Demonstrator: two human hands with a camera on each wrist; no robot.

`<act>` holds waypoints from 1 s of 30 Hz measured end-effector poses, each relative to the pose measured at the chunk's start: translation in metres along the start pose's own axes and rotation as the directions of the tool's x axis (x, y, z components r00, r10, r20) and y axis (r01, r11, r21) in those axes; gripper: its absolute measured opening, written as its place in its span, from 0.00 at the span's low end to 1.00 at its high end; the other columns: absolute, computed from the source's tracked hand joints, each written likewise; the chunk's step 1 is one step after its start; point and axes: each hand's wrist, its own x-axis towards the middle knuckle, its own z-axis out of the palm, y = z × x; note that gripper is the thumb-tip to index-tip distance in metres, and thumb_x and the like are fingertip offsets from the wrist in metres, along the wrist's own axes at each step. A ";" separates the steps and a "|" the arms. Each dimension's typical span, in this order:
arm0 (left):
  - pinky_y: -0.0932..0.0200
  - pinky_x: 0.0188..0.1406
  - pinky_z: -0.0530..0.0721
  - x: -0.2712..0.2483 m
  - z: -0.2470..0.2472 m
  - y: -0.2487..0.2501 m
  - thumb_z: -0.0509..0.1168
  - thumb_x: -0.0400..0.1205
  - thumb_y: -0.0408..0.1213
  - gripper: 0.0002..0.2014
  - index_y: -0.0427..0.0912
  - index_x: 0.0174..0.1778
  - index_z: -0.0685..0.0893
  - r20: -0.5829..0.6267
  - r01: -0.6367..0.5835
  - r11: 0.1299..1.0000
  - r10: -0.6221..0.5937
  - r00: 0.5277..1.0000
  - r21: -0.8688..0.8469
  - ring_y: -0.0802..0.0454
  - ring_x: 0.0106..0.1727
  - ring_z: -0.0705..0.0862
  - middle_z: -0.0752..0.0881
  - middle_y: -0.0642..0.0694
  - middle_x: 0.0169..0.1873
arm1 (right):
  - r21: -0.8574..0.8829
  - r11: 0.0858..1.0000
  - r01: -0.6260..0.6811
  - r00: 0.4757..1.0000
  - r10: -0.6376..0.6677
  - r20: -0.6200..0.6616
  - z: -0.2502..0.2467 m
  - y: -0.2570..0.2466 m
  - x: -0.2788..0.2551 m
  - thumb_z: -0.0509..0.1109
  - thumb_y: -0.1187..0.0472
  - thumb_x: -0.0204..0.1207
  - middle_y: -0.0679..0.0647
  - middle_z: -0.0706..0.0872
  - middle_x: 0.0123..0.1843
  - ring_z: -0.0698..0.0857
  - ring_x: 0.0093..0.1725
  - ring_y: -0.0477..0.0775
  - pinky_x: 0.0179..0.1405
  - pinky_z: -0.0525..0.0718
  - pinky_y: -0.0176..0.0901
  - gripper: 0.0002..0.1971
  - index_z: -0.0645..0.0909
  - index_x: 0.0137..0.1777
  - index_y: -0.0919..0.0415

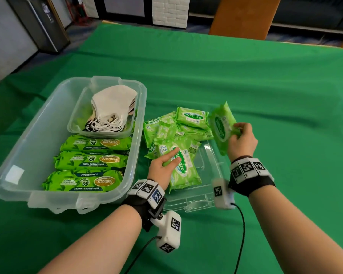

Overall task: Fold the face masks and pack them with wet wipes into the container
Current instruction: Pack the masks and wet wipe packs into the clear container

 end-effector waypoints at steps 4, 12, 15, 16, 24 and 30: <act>0.68 0.66 0.65 -0.007 0.001 0.012 0.67 0.80 0.37 0.20 0.43 0.69 0.79 -0.005 0.052 0.991 -0.053 0.999 -0.122 0.60 0.70 0.72 0.78 0.52 0.67 | 0.504 0.850 -0.152 0.957 -0.002 0.291 -0.004 -0.003 -0.046 0.58 0.81 0.73 0.57 0.82 0.42 0.81 0.38 0.56 0.36 0.81 0.45 0.19 0.76 0.51 0.56; 0.46 0.65 0.79 -0.016 -0.015 0.008 0.72 0.76 0.33 0.09 0.49 0.49 0.82 -0.093 0.078 0.995 -0.084 0.992 -0.058 0.50 0.54 0.85 0.87 0.50 0.50 | 0.180 0.959 -0.219 0.731 0.039 0.681 0.014 0.012 -0.074 0.61 0.74 0.77 0.52 0.81 0.41 0.78 0.37 0.47 0.35 0.78 0.35 0.09 0.81 0.49 0.63; 0.57 0.62 0.77 -0.020 -0.021 0.005 0.70 0.78 0.31 0.22 0.42 0.68 0.76 -0.093 0.066 0.996 -0.071 0.993 -0.057 0.49 0.62 0.80 0.82 0.46 0.62 | -0.003 0.973 -0.230 0.751 0.180 0.635 0.039 0.025 -0.052 0.64 0.69 0.78 0.57 0.79 0.47 0.77 0.36 0.47 0.45 0.80 0.44 0.16 0.74 0.66 0.69; 0.61 0.58 0.78 -0.020 -0.023 0.004 0.69 0.78 0.29 0.25 0.42 0.72 0.73 -0.083 0.056 0.995 -0.062 0.995 -0.078 0.49 0.63 0.80 0.81 0.46 0.63 | -0.027 0.964 -0.266 0.748 0.224 0.625 0.049 0.028 -0.047 0.66 0.68 0.77 0.58 0.79 0.48 0.77 0.36 0.48 0.48 0.81 0.47 0.22 0.69 0.70 0.69; 0.34 0.78 0.61 -0.015 -0.029 -0.014 0.72 0.70 0.39 0.49 0.92 0.63 0.47 -0.063 -0.076 0.994 0.071 0.996 -0.078 0.52 0.81 0.60 0.60 0.53 0.81 | -0.220 0.956 -0.194 0.693 0.292 0.659 0.073 0.013 -0.033 0.75 0.59 0.72 0.57 0.81 0.36 0.81 0.33 0.55 0.34 0.84 0.46 0.12 0.74 0.41 0.63; 0.37 0.80 0.56 -0.018 -0.028 -0.009 0.70 0.77 0.38 0.48 0.93 0.60 0.42 -0.082 -0.102 0.995 0.103 0.991 0.010 0.55 0.82 0.53 0.53 0.57 0.82 | 0.046 0.939 -0.340 0.770 0.250 0.587 0.043 0.006 -0.028 0.71 0.67 0.74 0.58 0.84 0.40 0.77 0.17 0.52 0.15 0.78 0.37 0.11 0.74 0.52 0.61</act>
